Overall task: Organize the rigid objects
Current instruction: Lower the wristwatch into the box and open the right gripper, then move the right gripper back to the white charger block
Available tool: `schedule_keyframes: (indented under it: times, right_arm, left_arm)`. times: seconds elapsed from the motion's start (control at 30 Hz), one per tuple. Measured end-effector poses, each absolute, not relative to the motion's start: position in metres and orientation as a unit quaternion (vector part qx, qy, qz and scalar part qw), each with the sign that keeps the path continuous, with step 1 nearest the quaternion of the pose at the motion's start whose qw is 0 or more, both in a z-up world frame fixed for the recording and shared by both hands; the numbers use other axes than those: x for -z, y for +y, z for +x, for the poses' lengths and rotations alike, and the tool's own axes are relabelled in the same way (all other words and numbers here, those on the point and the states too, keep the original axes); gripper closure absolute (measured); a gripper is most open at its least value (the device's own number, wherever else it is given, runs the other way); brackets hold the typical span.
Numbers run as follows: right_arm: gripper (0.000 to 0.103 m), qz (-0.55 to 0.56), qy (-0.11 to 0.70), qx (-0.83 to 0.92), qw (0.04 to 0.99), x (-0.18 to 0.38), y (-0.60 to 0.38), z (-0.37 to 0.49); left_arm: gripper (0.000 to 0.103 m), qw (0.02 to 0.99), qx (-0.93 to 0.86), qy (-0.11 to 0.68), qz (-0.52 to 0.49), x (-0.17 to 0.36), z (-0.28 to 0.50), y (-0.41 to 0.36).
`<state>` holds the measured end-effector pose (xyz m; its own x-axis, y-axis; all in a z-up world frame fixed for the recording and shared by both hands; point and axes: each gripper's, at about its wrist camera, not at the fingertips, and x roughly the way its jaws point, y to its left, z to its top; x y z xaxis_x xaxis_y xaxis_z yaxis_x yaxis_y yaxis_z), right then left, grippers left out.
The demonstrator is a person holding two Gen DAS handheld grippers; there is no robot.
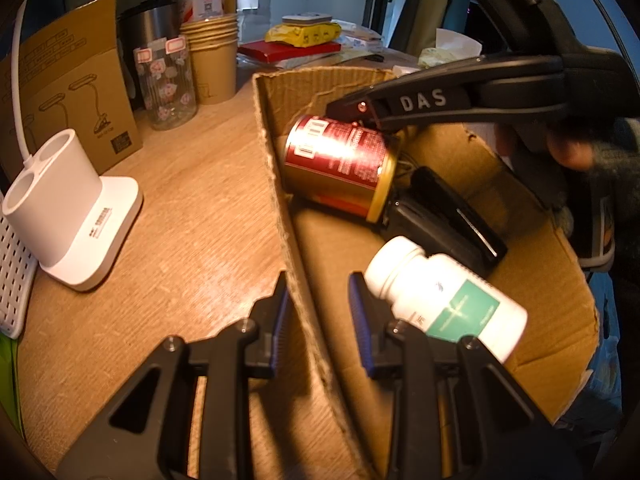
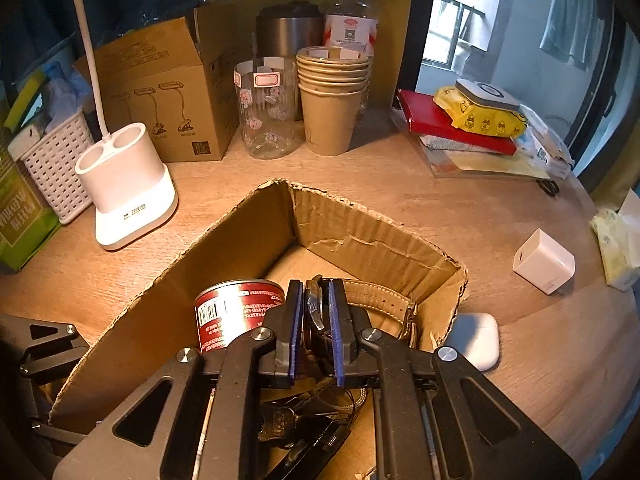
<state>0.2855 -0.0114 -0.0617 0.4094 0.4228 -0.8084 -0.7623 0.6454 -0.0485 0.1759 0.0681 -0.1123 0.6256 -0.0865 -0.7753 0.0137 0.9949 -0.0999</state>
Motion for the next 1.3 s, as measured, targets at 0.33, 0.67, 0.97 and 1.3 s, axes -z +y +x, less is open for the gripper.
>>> schedule_keyframes:
  times: [0.33, 0.67, 0.97, 1.3]
  right_arm:
    - [0.085, -0.174, 0.381, -0.365, 0.832, 0.045, -0.031, 0.286]
    - [0.084, -0.147, 0.371, -0.353, 0.847, 0.033, -0.055, 0.288]
    - [0.073, -0.140, 0.355, -0.347, 0.857, 0.024, -0.071, 0.287]
    - [0.066, -0.111, 0.335, -0.316, 0.881, 0.010, -0.103, 0.300]
  left_arm:
    - [0.073, 0.901, 0.027, 0.432, -0.043, 0.111, 0.176, 0.067]
    - [0.073, 0.901, 0.027, 0.432, -0.043, 0.111, 0.176, 0.067]
    - [0.073, 0.901, 0.027, 0.432, -0.043, 0.111, 0.176, 0.067]
    - [0.073, 0.901, 0.027, 0.432, -0.043, 0.111, 0.176, 0.067]
